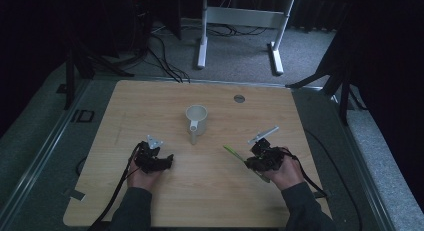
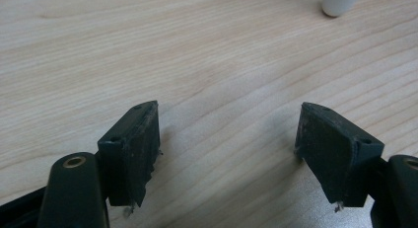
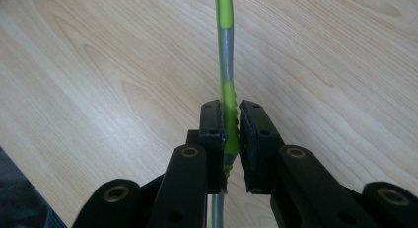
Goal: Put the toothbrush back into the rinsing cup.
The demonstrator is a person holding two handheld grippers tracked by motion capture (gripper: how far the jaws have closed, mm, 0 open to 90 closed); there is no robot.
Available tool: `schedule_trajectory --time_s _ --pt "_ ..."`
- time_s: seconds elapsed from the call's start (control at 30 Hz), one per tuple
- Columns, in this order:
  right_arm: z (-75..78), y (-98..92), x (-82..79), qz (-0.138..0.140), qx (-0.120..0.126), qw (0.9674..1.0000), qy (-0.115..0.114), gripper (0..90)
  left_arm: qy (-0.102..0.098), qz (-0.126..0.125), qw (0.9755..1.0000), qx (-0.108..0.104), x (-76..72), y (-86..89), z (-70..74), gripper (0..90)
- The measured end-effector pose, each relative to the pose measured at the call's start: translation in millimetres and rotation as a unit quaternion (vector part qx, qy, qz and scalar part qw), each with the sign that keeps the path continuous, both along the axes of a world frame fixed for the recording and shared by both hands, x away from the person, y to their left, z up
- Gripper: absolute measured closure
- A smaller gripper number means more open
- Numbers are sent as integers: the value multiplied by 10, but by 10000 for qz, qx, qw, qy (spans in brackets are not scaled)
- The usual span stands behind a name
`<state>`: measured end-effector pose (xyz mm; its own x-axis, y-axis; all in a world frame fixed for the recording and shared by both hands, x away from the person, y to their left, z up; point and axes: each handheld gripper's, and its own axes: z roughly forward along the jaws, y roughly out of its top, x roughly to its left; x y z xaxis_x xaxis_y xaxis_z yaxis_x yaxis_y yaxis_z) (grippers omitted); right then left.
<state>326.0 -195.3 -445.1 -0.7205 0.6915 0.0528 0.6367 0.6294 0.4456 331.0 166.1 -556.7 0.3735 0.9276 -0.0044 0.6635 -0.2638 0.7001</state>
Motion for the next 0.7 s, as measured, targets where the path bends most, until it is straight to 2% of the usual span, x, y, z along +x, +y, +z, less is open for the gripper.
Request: schedule_trajectory --time_s 0.07,0.2,0.33,0.53,0.7 --pt "1 2 17 27 35 10000 -15 807 -82 -3 9999 -75 -17 4 27 297" --pt "9 13 41 52 32 10000 -10 807 -83 -13 9999 -63 -21 7 33 306" --pt "20 81 56 262 -49 9996 17 807 -79 -8 9999 -75 -22 7 35 313" --pt "59 144 73 395 -76 9992 -70 807 -74 -51 9996 -269 -41 11 70 310" --pt "98 213 122 576 -233 9980 -137 807 -82 -193 9990 -406 -70 -21 96 303"
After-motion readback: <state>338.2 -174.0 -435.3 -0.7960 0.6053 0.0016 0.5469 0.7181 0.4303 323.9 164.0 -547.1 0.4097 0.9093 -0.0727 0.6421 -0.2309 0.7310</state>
